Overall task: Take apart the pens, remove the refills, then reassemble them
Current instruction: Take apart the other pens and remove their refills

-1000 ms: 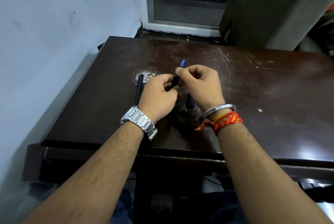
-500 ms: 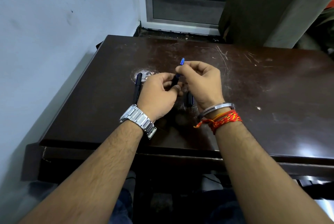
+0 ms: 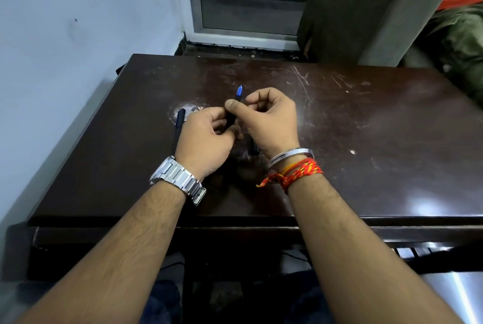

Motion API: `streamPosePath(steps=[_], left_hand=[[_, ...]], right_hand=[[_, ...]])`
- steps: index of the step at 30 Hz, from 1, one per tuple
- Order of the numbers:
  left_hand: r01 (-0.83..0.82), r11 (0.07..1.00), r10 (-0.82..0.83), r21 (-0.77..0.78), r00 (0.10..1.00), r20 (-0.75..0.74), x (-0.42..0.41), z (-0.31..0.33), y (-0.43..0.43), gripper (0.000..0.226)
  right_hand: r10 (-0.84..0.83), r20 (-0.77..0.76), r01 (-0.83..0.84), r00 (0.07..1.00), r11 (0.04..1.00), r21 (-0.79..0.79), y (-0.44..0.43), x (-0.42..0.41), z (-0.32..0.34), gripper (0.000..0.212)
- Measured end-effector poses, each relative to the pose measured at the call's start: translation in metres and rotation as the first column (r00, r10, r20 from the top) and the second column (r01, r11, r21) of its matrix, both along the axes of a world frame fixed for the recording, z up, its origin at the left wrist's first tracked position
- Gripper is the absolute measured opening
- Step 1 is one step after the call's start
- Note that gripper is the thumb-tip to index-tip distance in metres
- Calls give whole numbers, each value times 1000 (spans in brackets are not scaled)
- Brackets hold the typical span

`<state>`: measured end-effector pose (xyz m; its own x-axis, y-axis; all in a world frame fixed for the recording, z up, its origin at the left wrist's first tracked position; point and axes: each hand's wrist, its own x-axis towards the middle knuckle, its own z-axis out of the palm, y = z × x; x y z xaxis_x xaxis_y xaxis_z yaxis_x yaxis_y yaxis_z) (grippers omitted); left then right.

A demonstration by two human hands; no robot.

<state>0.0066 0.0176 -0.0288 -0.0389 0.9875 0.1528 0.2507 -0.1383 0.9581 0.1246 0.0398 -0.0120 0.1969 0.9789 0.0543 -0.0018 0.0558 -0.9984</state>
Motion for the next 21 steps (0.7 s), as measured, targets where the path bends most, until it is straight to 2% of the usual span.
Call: streamPosePath(steps=[3,6,12,15,19,21], left_hand=[[-19,1000,20,-19,1000,16,0,0,1,33],[-67,998,68,16,997,-46,-1,-2,2,31],[-159,987,159,29,987,-22,2,-1,3,31],[-146,989,146,26,989,6,2,0,3,33],[-174,982,178,74,983,-40,-1,1,3,40],[-153,988,153,23,988,5,0,2,3,40]], right_hand=[[11,-42,-12,999,999,-30,0,-2,2,16],[2,25,-2,1000,1000,1,-1,-2,3,9],[-34,-8,34,999,999,28,-1,1,4,8],[-51,15,50,999,998,41,0,1,4,7],[-55,44,53,998,997,49,1,0,2,7],[-40,47,38,998,998,48,1,0,2,10]])
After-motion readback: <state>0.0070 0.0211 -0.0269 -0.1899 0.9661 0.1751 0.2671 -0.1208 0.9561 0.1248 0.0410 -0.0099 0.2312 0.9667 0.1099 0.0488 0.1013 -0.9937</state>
